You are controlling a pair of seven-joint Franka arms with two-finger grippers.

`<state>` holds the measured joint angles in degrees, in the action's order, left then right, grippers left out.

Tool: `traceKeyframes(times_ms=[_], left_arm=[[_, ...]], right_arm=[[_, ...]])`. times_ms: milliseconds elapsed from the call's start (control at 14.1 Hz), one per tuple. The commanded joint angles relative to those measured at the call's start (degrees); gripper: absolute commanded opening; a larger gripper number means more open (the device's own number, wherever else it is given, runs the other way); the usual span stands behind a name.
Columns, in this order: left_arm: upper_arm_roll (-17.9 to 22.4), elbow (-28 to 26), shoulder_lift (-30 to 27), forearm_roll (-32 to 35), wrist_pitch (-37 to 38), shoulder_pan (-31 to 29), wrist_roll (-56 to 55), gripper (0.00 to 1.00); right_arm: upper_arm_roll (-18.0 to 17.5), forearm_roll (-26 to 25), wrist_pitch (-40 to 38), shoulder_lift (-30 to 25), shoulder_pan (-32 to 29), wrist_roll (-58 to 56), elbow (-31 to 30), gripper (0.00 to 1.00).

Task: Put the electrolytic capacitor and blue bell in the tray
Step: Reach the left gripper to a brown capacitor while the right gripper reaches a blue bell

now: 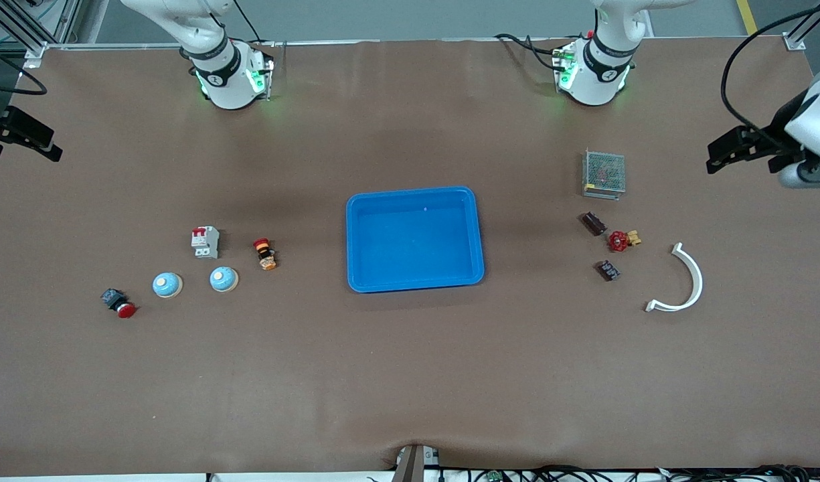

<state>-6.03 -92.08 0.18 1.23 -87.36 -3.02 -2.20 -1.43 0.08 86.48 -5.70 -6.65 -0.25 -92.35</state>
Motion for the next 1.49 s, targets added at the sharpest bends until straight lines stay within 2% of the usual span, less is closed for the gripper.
traceKeyframes(times_ms=[0, 142, 284, 497, 781, 923, 1136, 1278, 1420], left_arm=[[-0.1, -5.5, 0.1, 0.2, -5.3, 0.0, -1.3, 1.0], [-0.7, -12.2, -1.9, -0.2, -10.4, 0.3, -6.0, 1.0], [-3.2, -19.0, -2.9, -0.3, -16.0, 0.2, -11.3, 1.0], [-6.5, -28.1, -3.0, -0.2, -24.1, 0.2, -23.1, 1.0], [-6.7, -37.0, -2.1, -0.3, -34.1, 0.2, -29.0, 1.0], [-6.6, -39.7, -0.3, -0.3, -38.0, 0.2, -30.6, 1.0], [-6.6, -40.5, 1.8, -0.3, -39.0, 0.3, -35.3, 0.89], [-6.6, -40.5, 2.9, -0.3, -40.3, 0.5, -37.4, 0.9], [-6.6, -40.9, 5.8, -0.4, -45.2, 0.3, -40.0, 0.91]], right_arm=[[0.2, -1.0, 0.0, -0.3, 0.1, 0.0, -0.5, 1.0], [0.5, -1.0, 0.8, -0.3, -0.6, 0.0, -0.5, 1.0], [0.5, -1.0, 2.1, -0.3, -1.2, -0.2, -0.8, 1.0], [0.2, -1.0, 6.8, -2.1, -0.6, 3.3, -11.6, 1.0], [0.0, -0.9, 21.1, -3.0, 1.1, 11.1, -26.4, 1.0], [0.0, -0.3, 27.2, -2.0, 1.2, 11.4, -30.0, 1.0], [-0.1, 0.8, 37.5, 1.1, 2.8, 13.6, -35.0, 1.0], [0.0, 1.0, 41.6, 4.5, 4.4, 16.0, -35.2, 1.0], [-0.1, 1.0, 46.3, 8.3, 4.8, 16.4, -35.0, 1.0]])
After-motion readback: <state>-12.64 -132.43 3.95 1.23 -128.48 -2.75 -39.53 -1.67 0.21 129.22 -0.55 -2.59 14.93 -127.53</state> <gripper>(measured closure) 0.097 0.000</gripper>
